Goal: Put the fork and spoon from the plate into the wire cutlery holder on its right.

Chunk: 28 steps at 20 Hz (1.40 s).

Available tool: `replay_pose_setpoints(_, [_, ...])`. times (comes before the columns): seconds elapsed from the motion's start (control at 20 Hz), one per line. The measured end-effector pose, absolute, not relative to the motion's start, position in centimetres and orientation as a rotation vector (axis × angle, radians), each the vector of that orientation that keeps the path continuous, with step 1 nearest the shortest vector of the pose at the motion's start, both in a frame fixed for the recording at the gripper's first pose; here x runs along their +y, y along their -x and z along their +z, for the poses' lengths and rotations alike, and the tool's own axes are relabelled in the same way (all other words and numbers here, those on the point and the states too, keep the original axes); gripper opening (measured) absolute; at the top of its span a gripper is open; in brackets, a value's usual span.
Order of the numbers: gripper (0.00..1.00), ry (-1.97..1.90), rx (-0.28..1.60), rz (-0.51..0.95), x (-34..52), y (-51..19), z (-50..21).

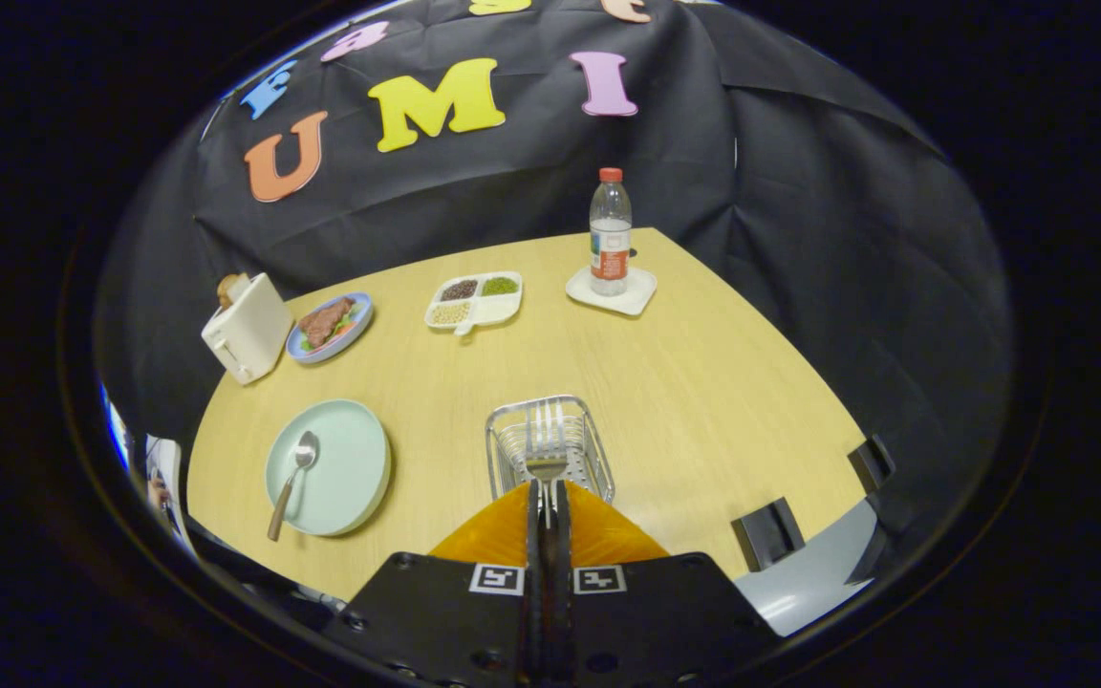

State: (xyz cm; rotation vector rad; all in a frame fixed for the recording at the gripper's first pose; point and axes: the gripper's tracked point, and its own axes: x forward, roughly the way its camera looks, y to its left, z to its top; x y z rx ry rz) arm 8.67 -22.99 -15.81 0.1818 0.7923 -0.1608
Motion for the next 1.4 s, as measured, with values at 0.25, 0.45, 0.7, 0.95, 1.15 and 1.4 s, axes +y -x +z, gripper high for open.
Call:
replay_pose_setpoints(0.25, [0.10,-0.176,0.760,-0.168,-23.2,-8.7,-14.7])
replay_pose_setpoints(0.45, [0.54,-0.151,0.705,-0.181,-22.9,-8.5,-12.9])
replay_pose_setpoints(0.7, [0.73,-0.120,0.620,-0.187,-20.8,-8.1,-9.9])
replay_pose_setpoints(0.95, [0.86,-0.098,0.561,-0.164,-17.0,-7.5,-7.5])
replay_pose_setpoints(1.15, [0.90,-0.081,0.543,-0.137,-13.5,-7.3,-6.7])
replay_pose_setpoints(1.4, [0.94,-0.072,0.557,-0.083,-8.5,-7.7,-7.7])
